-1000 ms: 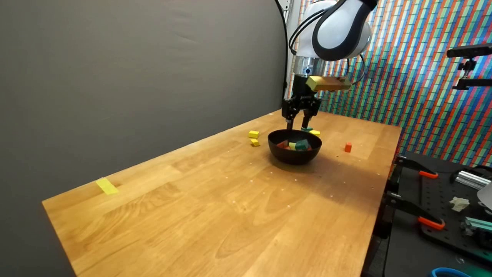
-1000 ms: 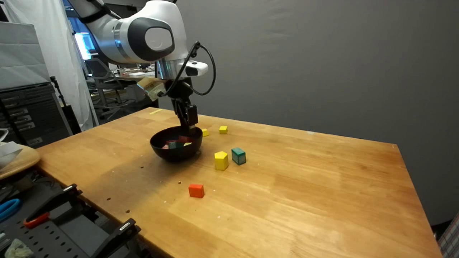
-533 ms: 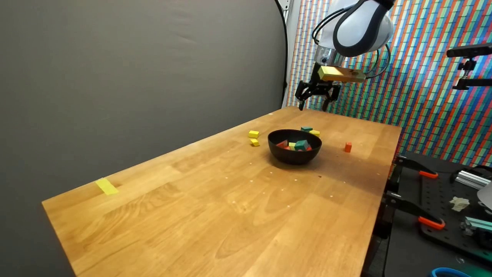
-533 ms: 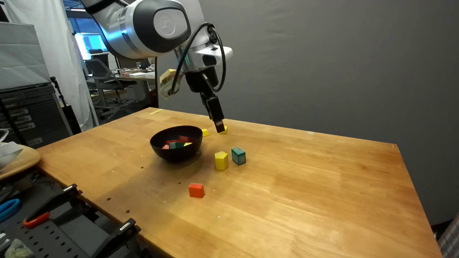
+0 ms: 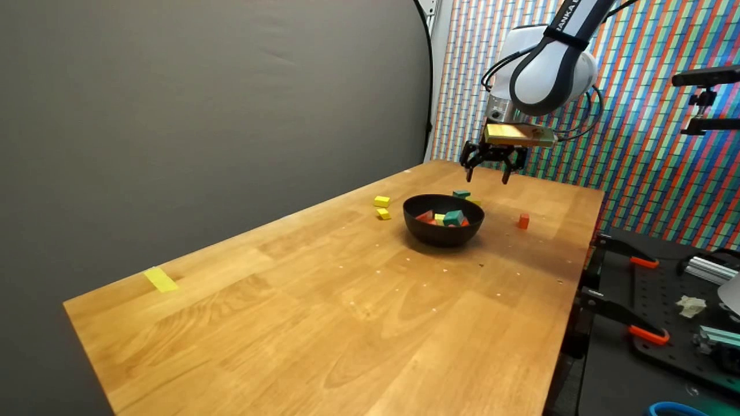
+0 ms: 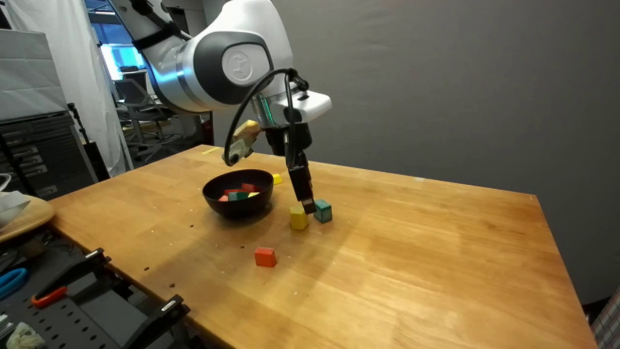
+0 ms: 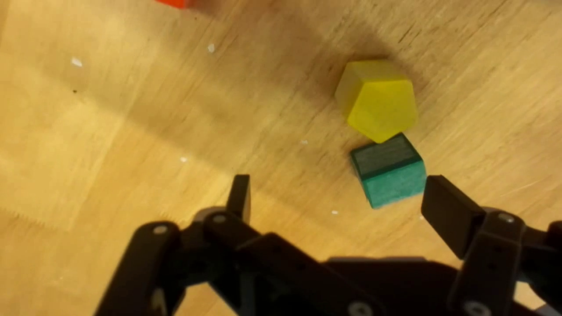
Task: Put all the toy blocks into the bowl.
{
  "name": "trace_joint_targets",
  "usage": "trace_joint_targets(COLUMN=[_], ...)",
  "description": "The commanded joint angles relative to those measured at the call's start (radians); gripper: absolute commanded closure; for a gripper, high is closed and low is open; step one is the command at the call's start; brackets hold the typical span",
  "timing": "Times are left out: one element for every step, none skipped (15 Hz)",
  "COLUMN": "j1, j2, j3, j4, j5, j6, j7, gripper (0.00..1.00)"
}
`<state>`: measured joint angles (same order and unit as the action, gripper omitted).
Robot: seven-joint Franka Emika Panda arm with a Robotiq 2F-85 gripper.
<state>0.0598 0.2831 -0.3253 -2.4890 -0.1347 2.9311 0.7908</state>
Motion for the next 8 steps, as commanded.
trace_joint_targets(j1=[0.014,-0.028,-0.046,-0.092,-0.128,-0.151,-0.173,-0.17], j2=[0.009,0.004,0.009,0.009,0.015,0.026,0.036,0.051], j3=[-0.011,0.047,0.076,0.151,0.213,0.259,0.302,0.31], j4=[0.002,-0.007,-0.007,-0.003,0.01,0.028,0.046,0.061], j5=[0.019,0.071,0.108,0.197,0.282,0.352,0.417,0.448], j6=[0.001,0.021,0.038,0.045,0.048,0.044,0.042,0.043], j7=[-0.017,-0.07,-0.091,-0.147,-0.19,-0.228,-0.269,-0.289], gripper=[0.0,0.0,0.0,0.0,0.0,0.0,0.0,0.11])
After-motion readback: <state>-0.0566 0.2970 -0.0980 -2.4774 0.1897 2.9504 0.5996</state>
